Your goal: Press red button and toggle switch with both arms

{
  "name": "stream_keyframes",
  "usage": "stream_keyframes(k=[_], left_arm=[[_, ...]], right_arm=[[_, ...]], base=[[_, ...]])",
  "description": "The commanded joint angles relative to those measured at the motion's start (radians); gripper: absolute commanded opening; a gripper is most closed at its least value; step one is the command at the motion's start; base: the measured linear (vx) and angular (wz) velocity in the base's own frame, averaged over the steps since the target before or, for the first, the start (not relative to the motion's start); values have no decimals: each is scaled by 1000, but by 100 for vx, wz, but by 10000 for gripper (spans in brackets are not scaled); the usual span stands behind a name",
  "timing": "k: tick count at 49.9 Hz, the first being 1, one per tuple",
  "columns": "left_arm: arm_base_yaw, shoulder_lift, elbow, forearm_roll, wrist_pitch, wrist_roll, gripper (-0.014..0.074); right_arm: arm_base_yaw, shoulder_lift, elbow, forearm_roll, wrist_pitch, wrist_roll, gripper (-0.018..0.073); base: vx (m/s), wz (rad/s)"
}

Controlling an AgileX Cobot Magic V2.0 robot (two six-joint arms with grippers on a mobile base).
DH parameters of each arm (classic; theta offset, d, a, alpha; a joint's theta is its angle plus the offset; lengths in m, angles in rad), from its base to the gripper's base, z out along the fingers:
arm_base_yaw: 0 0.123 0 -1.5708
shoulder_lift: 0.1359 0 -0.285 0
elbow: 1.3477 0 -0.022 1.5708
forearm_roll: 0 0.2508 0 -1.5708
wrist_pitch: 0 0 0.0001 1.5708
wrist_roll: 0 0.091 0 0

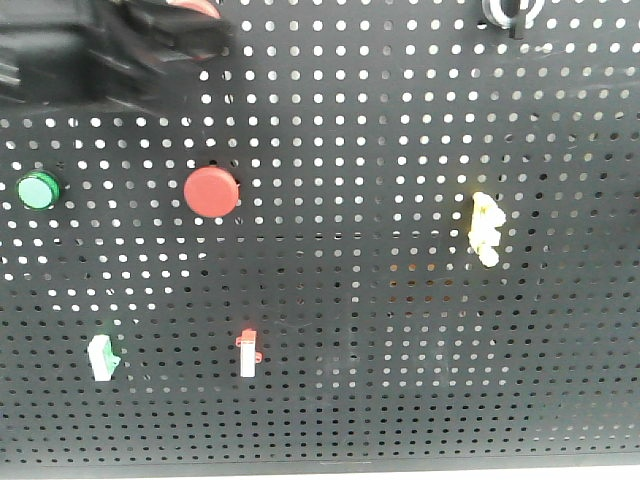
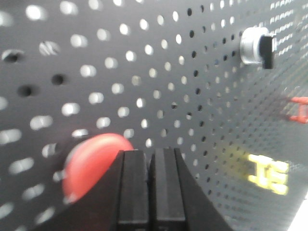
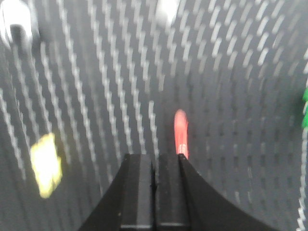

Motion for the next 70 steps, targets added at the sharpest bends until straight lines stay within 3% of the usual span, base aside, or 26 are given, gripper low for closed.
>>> stream_keyframes(k=[1, 11, 20, 29, 37, 48, 64, 70], left_arm=[[-1, -76, -25, -9, -38, -23, 1], [-1, -100, -25, 4, 8, -53, 1], [-1, -97, -25, 4, 16, -61, 1], [-1, -97, -25, 4, 16, -61, 1], [-1, -97, -25, 4, 16, -61, 1], [-1, -97, -25, 7, 17, -60, 1], [-1, -97, -25, 31, 40, -60, 1], [-1, -97, -25, 31, 39, -60, 1]], right_arm=[[-4, 24, -57, 78, -24, -133, -3], [-4, 163, -164, 465, 63, -502, -3], [-4, 352, -316, 956, 186, -925, -3], [-4, 505, -475, 1204, 289, -1059, -3], [36, 627, -618, 1237, 358, -1051, -3], [156, 720, -680, 1217, 211, -1045, -3], [163, 731, -677, 1204, 87, -1048, -3], [163, 728, -677, 1143, 49, -1031, -3]], base=[[0, 0], [0, 0], [0, 0], [0, 0], [0, 0], [0, 0], [0, 0], [0, 0]])
